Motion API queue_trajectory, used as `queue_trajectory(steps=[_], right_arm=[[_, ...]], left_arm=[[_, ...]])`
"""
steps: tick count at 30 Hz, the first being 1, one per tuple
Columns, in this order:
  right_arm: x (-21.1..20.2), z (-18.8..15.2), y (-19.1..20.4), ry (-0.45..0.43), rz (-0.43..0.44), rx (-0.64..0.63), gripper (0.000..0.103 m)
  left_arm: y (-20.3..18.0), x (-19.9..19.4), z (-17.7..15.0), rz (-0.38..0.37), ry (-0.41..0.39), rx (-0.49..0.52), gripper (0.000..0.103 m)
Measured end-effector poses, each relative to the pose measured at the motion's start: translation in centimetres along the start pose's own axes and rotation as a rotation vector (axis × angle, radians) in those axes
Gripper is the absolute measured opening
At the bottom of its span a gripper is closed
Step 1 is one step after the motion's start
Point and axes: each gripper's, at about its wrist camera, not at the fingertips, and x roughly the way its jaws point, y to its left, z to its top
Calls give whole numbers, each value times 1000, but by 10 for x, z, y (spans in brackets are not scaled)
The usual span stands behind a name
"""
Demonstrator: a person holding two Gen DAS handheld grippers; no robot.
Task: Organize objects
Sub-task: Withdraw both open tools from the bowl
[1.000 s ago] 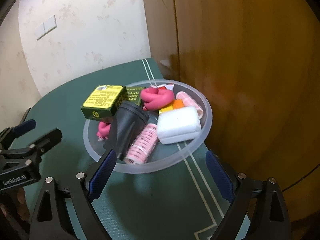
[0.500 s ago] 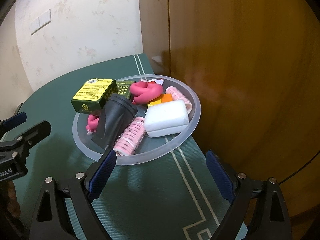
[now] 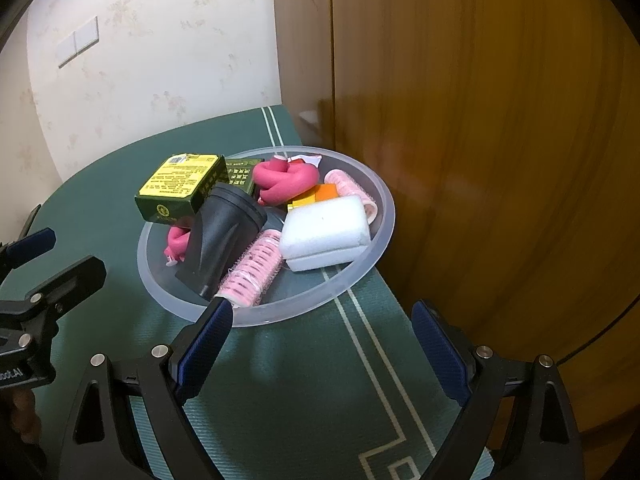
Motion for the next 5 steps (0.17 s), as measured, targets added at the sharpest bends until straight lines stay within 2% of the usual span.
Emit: queue_trajectory(steps=[5], right_arm=[[1,0,-2,0,0,2,92]], left_arm=[[0,1,-1,24,2,13,103]])
